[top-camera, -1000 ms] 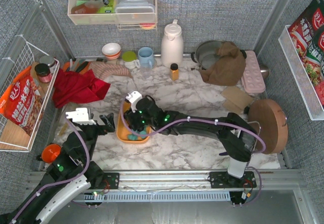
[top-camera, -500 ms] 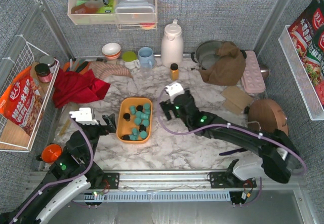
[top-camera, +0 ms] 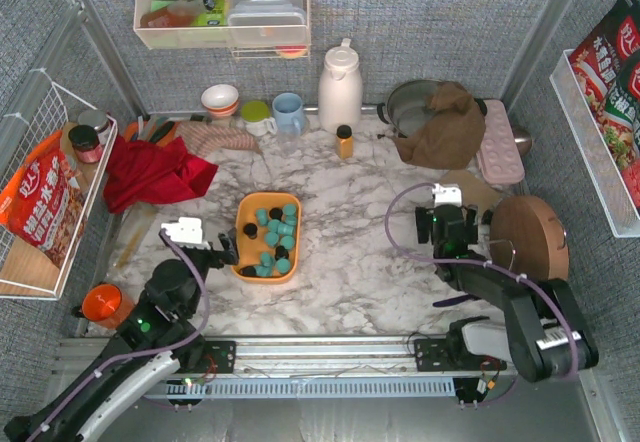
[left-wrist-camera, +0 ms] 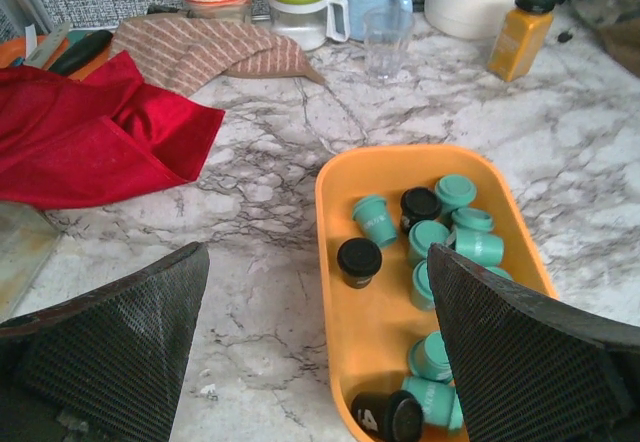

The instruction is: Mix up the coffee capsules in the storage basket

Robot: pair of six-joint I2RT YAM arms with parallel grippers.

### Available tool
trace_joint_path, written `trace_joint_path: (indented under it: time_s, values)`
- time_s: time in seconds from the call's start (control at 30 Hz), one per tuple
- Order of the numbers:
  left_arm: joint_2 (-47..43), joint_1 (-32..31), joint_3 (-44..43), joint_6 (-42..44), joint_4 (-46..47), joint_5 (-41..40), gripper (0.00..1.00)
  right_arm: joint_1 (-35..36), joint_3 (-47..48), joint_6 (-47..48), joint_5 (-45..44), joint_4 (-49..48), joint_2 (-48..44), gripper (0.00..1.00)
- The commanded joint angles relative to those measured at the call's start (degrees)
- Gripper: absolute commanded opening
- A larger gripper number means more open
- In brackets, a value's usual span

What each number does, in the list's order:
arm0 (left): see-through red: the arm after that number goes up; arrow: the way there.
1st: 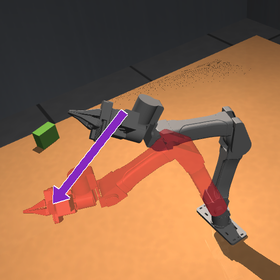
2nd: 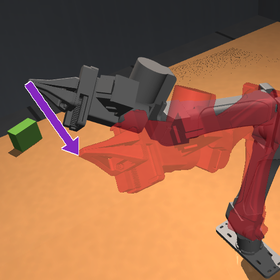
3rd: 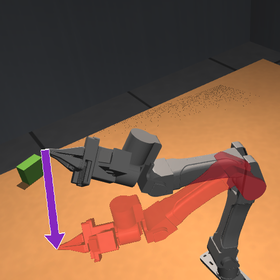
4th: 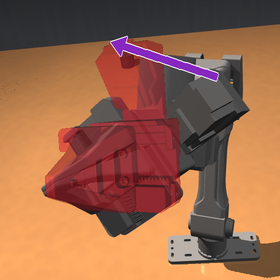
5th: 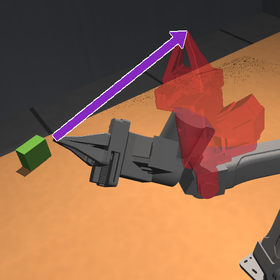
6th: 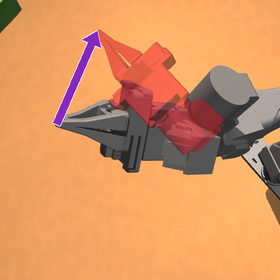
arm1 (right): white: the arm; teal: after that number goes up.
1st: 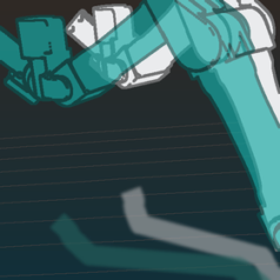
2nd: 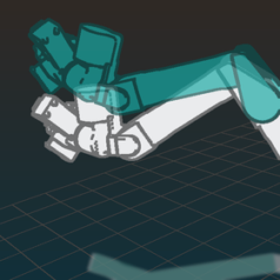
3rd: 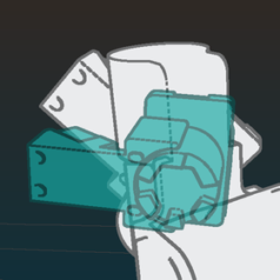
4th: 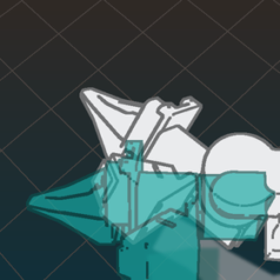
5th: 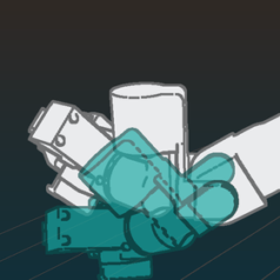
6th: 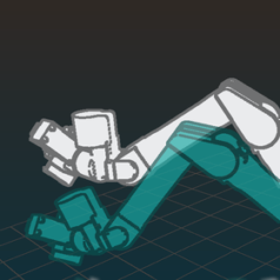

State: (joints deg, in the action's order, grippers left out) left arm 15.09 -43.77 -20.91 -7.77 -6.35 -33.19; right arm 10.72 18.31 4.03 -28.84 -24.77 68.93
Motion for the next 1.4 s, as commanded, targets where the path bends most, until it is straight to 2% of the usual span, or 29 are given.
trace_joint_path:
  time_s: [0.0,0.1,0.13,0.17,0.2,0.27,0.33,0.4,0.5,0.6,0.67,0.73,0.77,0.83,0.93,1.03,1.1,1.17,1.2,1.27,1.3,1.37]
  values:
    - [-0.11,0.35,4.72,6.61,12.36,1.2,0.99,-3.33,-1.37,-3.18,9.61,-22.12,6.84,0.99]
    - [1.96,0.44,11.22,8.95,26.58,0.39,0.99,-6.18,-1.77,-5.69,13.08,-32.1,17.97,0.99]
    - [3.53,0.44,13.83,10.42,32.45,-0.42,0.99,-6.65,-2.23,-5.8,13.44,-39.2,20.62,0.99]
    - [5.7,0.44,16.64,12.19,38.88,-1.8,0.99,-6.98,-1.78,-6.11,14.19,-36.24,18.55,0.99]
    - [8.5,0.56,18.96,13.87,44.78,-3.94,0.99,-7.87,-0.36,-6.46,16.22,-28.72,16.48,0.99]
    - [15.59,1.39,21.64,15.73,55.21,-9.63,0.99,-9.82,0.26,-5.91,25.1,-33.01,19.89,0.99]
    - [23.11,3.68,22.21,18.15,64.34,-12.39,1.0,-10.01,2.18,-4.35,27.99,-25.0,17.25,0.99]
    - [29.97,6.4,20.21,20.63,64.65,-10.78,0.99,-10.16,1.81,-4.23,29.73,-29.33,19.31,0.99]
    - [40.94,13.59,16.93,19.15,65.04,-4.54,1.0,-10.19,2.0,-3.65,29.92,-25.61,17.41,0.99]
    - [51.65,23.06,17.71,12.82,74.15,0.57,1.0,-10.05,1.26,-4.05,29.08,-28.87,18.53,0.99]
    - [56.63,25.65,16.05,13.83,76.87,2.58,1.0,-10.09,2.57,-4.67,27.48,-26.02,18.29,0.99]
    - [60.48,29.17,13.92,12.7,78.77,8.56,1.0,-10.21,5.74,-5.25,26.78,-19.82,18.22,0.99]
    - [62.24,30.83,12.57,11.74,78.94,11.74,1.0,-10.23,5.21,-5.42,26.34,-20.55,18.07,0.99]
    - [64.0,33.54,7.08,8.67,69.35,11.84,1.0,-10.17,5.06,-5.18,26.72,-21.62,18.48,0.99]
    - [66.18,38.62,1.74,4.56,62.09,16.74,1.0,-10.17,5.13,-5.25,26.64,-21.04,18.26,0.99]
    - [66.93,45.0,0.19,0.62,59.42,25.14,1.0,-10.18,5.2,-5.19,26.7,-20.98,18.21,0.99]
    - [67.54,46.75,-0.39,0.25,59.11,26.48,1.0,-10.17,5.21,-5.25,26.64,-20.94,18.25,0.99]
    - [67.04,46.9,1.17,3.29,63.05,26.89,0.99,-10.15,5.21,-5.25,26.66,-20.85,18.22,0.99]
    - [67.87,47.09,4.71,3.45,71.32,27.12,0.99,-10.14,5.24,-5.21,26.67,-20.87,18.22,0.99]
    - [76.8,48.85,14.36,0.88,100.68,24.74,0.99,-10.19,5.22,-5.18,26.64,-20.92,18.23,0.99]
    - [75.68,49.52,17.19,-0.53,102.11,23.16,0.99,-10.17,5.2,-5.2,26.67,-20.88,18.2,0.99]
    - [70.67,49.72,16.09,-3.19,92.15,17.82,0.99,-10.17,5.29,-5.26,26.69,-20.8,18.24,0.99]
